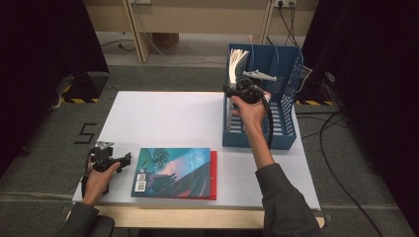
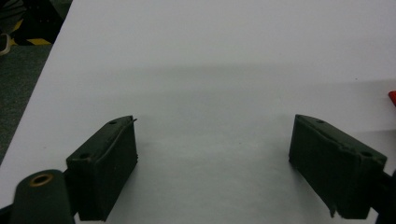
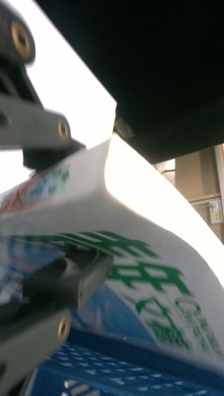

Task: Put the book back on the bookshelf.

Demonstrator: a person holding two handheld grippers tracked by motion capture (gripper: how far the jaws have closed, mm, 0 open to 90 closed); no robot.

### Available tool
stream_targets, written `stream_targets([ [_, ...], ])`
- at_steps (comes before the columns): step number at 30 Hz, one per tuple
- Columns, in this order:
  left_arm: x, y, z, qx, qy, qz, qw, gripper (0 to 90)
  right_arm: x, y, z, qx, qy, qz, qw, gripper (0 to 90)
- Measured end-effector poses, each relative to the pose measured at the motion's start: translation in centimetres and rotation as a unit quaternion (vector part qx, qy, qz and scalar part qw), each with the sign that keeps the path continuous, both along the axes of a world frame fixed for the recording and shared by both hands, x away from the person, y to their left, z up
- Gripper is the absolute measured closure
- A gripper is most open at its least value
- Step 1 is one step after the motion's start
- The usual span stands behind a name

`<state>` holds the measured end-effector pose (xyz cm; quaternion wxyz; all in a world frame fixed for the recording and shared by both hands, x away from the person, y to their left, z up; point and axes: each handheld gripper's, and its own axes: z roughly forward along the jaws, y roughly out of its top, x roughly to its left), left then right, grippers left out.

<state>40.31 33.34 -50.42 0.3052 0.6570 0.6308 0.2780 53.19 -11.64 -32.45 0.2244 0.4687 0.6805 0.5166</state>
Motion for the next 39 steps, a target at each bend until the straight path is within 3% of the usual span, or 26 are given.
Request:
stream_targets([
  [2,0.0,0.0,0.0,0.000,0.000,0.000,1.0000,14.2,-0.2,0.5,0.2,-0.037,-0.018,0.011,0.9991,60.4],
  [8,0.0,0.0,0.0,0.002,0.000,0.001,1.0000,14.2,-0.4,-0.5,0.2,-0.039,-0.027,0.048,0.9977,62.3],
  [17,0.0,0.0,0.0,0.001,-0.001,0.000,1.0000,14.2,0.4,-1.2,0.2,-0.033,-0.023,0.030,0.9987,65.5],
  [23,0.0,-0.1,0.0,0.003,-0.001,0.000,1.0000,14.1,1.0,-1.1,0.2,-0.046,-0.023,0.022,0.9984,67.2],
  [28,0.0,0.0,0.0,0.002,0.000,0.000,1.0000,14.1,0.8,-0.6,0.4,-0.033,0.001,0.020,0.9992,54.1],
  [30,0.0,0.0,0.0,0.001,0.000,0.000,1.0000,14.1,0.4,-0.5,0.5,-0.040,-0.004,0.029,0.9988,49.0],
  [32,0.0,0.0,0.0,0.001,0.000,0.000,1.0000,14.0,0.0,-0.5,0.8,-0.031,-0.002,0.039,0.9988,43.9],
  [39,0.0,0.0,0.0,0.001,-0.001,0.000,1.0000,14.2,-1.7,-1.0,0.7,-0.026,0.003,0.052,0.9983,36.2],
])
